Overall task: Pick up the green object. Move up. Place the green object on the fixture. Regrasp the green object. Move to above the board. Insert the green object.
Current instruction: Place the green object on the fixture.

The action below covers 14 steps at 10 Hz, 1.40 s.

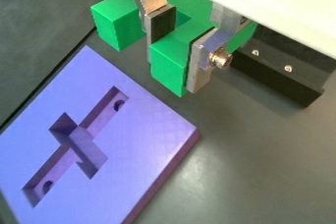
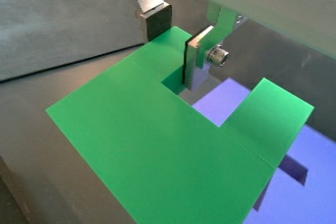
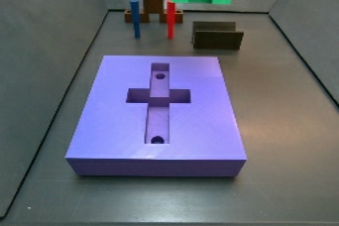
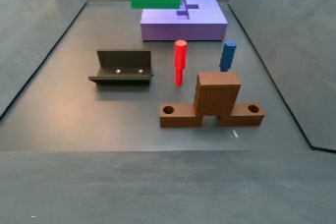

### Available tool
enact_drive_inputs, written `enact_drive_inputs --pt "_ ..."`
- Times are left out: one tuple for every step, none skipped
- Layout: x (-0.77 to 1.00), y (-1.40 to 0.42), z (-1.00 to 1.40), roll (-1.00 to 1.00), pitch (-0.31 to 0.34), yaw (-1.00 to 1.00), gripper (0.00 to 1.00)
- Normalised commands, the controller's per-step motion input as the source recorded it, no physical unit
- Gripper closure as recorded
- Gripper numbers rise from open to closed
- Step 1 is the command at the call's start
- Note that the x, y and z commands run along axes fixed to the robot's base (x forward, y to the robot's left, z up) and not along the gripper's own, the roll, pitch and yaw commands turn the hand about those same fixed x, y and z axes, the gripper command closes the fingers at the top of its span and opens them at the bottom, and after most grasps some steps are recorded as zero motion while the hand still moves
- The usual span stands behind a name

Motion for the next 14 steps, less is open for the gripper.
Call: enact_drive_inputs --pt "0.80 0.21 0.00 -0.71 0.329 0.00 1.00" --pt "0.77 0.17 -0.04 -0.79 0.311 0.00 1.00" --pt "0.77 0.17 -0.04 -0.79 0.303 0.00 1.00" --pt "0.80 0.19 0.00 -0.73 0.291 0.00 1.00" --pt "0.79 0.28 0.00 -0.57 0.369 0.00 1.00" --pt "0.00 0.00 -0.10 0.00 0.000 0.14 1.00" --pt "0.00 -0.16 -0.05 0.06 -0.040 0.03 1.00" --pt "0.67 0.12 -0.06 -0.31 -0.354 0.10 1.00" --pt "0.75 0.22 -0.08 -0.61 -0.717 -0.11 1.00" --pt "0.63 0.37 0.00 -0.76 -0.920 -0.28 1.00" --pt "0.81 0.54 -0.05 -0.46 -0.649 -0.19 1.00" --pt "0.67 0.71 -0.30 -0.31 -0.209 -0.07 1.00" --pt "0.63 0.70 -0.23 0.00 0.011 -0.17 1.00" --pt "0.57 0.64 -0.17 0.17 0.229 -0.12 1.00"
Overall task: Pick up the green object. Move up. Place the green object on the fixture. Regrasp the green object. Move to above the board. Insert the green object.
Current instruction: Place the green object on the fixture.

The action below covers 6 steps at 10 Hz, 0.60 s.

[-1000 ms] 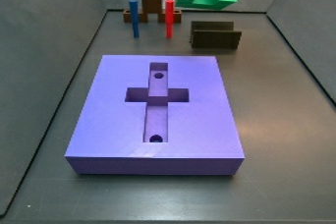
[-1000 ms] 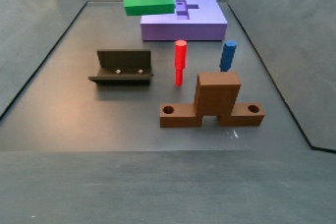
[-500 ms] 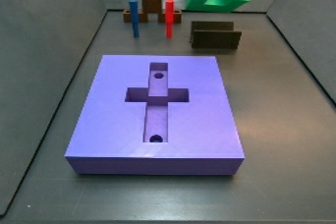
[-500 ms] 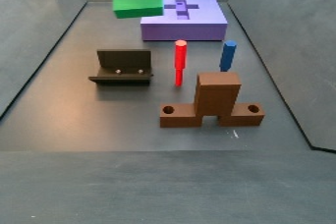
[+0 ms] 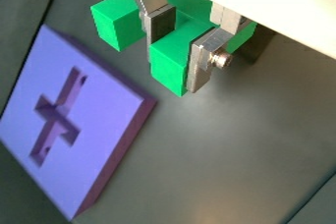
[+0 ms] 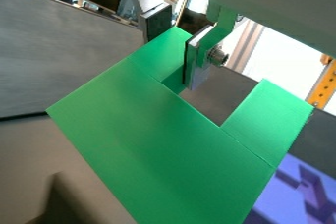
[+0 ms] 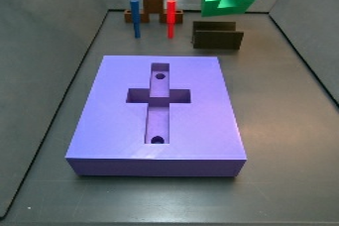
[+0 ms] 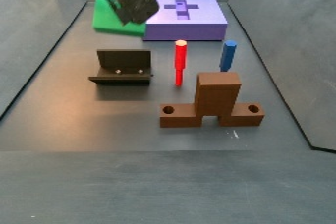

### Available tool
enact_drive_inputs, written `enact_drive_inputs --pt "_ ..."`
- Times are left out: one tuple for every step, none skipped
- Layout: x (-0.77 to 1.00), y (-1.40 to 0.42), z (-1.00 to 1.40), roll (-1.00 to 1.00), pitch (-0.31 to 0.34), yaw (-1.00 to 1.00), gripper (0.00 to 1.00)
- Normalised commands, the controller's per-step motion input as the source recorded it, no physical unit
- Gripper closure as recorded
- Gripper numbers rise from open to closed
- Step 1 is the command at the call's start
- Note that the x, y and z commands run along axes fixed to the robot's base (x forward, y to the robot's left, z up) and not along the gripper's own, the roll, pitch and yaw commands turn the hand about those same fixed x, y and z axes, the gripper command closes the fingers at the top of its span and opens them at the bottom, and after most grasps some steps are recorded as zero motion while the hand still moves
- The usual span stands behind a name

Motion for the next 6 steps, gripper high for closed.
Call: enact_drive_inputs --pt "0.54 0.46 -0.34 0.17 0.283 0.00 1.00" --pt "0.55 0.30 -0.37 0.17 0.231 0.00 1.00" --pt "0.56 0.14 -0.35 0.16 0.217 -0.02 1.00" --pt "0.50 0.07 -0.36 0.13 0.217 -0.06 1.00" --pt "0.41 0.09 -0.39 0.15 0.134 -0.07 1.00" --pt "0.38 0.11 -0.39 0.00 0.074 -0.06 1.00"
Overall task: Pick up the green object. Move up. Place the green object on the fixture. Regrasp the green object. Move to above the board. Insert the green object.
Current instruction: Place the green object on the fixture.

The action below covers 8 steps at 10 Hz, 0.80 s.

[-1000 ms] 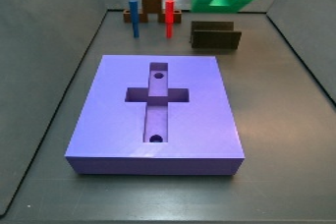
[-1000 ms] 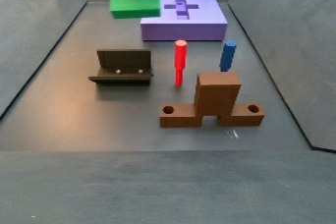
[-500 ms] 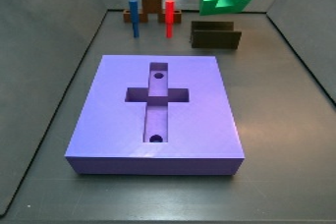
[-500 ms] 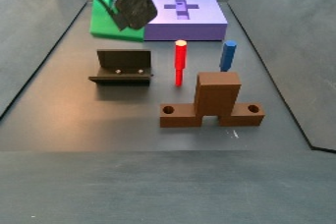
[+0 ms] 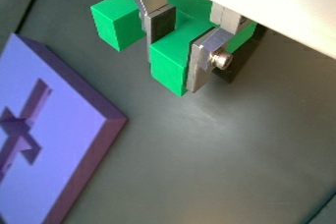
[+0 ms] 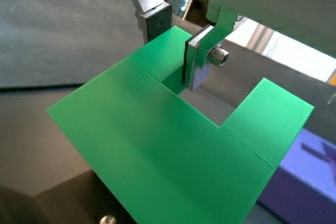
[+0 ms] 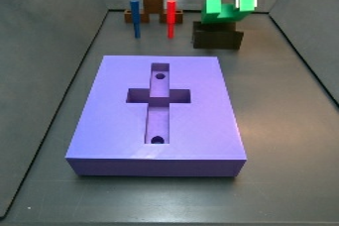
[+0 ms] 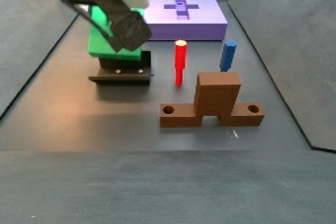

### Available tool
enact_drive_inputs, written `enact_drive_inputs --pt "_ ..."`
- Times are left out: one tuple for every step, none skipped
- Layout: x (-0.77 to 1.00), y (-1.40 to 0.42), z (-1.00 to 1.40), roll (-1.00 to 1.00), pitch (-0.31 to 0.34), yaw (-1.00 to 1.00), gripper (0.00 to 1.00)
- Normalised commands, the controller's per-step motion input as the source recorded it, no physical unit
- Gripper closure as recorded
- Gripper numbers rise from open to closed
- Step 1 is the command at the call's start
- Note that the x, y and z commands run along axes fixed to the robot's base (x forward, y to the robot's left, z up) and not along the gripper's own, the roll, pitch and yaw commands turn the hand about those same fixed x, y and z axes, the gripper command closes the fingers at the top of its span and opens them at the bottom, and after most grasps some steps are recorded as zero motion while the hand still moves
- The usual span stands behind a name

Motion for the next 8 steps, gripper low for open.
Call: enact_drive_inputs --pt "0.25 0.13 -0.38 0.00 0.000 -0.06 1.00" --pt "0.09 0.13 -0.34 0.05 0.000 0.00 1.00" --pt "0.00 0.05 -0.32 0.19 0.000 0.00 1.00" --pt "0.00 0.04 -0.25 0.09 0.000 -0.05 1.00" --pt "0.00 0.04 -0.19 0.00 0.020 -0.11 1.00" --pt "0.00 0.05 0.00 -0.24 0.009 -0.15 1.00" --pt "0.02 0.14 0.01 -0.52 0.037 -0.10 1.00" --pt "0.04 0.17 0.00 -0.58 0.000 -0.03 1.00"
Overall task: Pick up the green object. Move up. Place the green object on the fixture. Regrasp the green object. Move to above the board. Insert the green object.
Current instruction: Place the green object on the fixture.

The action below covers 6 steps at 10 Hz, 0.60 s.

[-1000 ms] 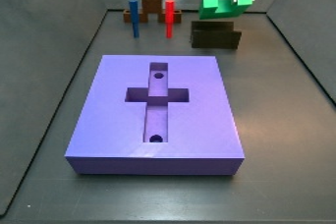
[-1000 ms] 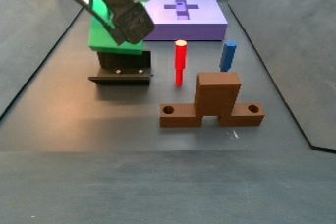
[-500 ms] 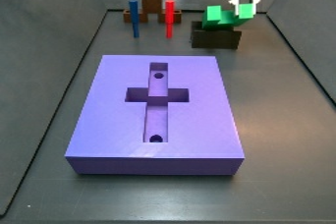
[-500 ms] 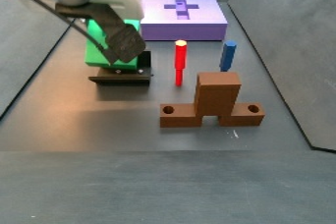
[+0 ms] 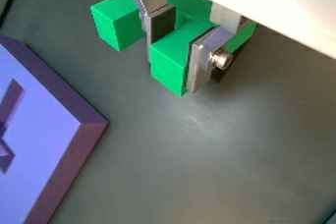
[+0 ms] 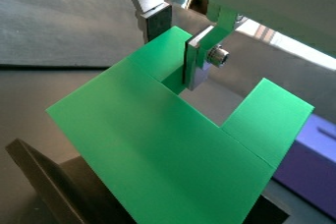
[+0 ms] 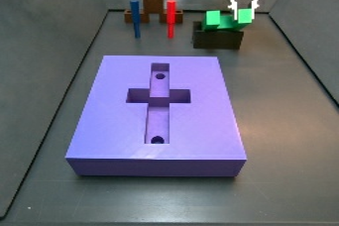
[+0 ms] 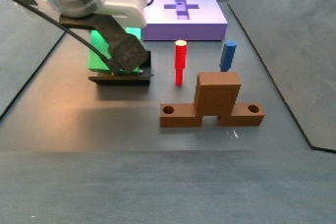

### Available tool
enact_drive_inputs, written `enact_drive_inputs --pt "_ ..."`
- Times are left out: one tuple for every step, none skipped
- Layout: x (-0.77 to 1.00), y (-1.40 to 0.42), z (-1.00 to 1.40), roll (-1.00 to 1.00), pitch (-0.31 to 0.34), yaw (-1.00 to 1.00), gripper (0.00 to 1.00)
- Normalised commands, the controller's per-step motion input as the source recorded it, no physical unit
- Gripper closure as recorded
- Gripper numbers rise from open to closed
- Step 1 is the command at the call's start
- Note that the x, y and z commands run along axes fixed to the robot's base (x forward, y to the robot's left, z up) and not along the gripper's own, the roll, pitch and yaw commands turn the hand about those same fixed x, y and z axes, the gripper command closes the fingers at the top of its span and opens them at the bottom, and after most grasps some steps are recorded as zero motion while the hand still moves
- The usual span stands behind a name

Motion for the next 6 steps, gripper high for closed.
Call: enact_drive_inputs --pt "0.04 0.08 -0.18 -0.29 0.000 -0.03 1.00" --pt "0.00 0.05 -0.20 -0.15 -0.046 -0.02 1.00" --pt "0.00 0.01 -0.19 -0.05 -0.009 -0.01 1.00" --pt "0.00 0.01 -0.19 0.00 0.000 -0.03 1.00" --pt "-0.06 0.07 -0.12 0.00 0.000 -0.09 1.00" --pt "-0.04 0.06 -0.07 0.00 0.000 -0.08 1.00"
